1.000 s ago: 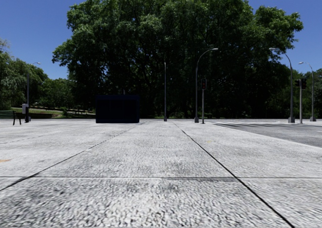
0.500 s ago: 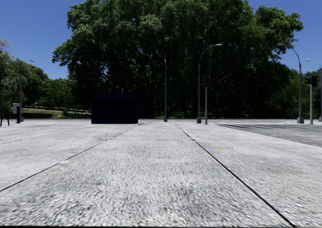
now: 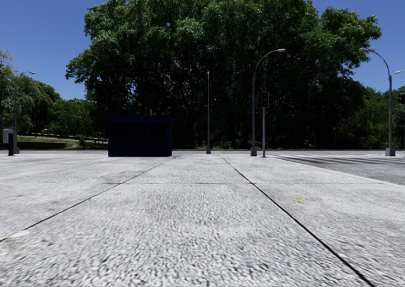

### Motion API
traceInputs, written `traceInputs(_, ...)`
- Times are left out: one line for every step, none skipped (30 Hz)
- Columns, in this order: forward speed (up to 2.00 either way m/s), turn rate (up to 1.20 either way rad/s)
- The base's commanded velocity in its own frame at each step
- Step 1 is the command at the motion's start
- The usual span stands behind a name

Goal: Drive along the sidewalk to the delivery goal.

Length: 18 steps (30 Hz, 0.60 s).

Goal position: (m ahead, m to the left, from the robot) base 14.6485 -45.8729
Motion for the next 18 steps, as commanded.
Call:
traceInputs(2.00,0.00)
traceInputs(2.00,0.00)
traceInputs(2.00,0.00)
traceInputs(2.00,0.00)
traceInputs(2.00,0.00)
traceInputs(2.00,0.00)
traceInputs(2.00,0.00)
traceInputs(2.00,0.00)
traceInputs(2.00,0.00)
traceInputs(2.00,0.00)
traceInputs(2.00,0.00)
traceInputs(2.00,0.00)
traceInputs(2.00,0.00)
traceInputs(2.00,0.00)
traceInputs(2.00,0.00)
traceInputs(2.00,0.00)
traceInputs(2.00,0.00)
traceInputs(2.00,0.00)
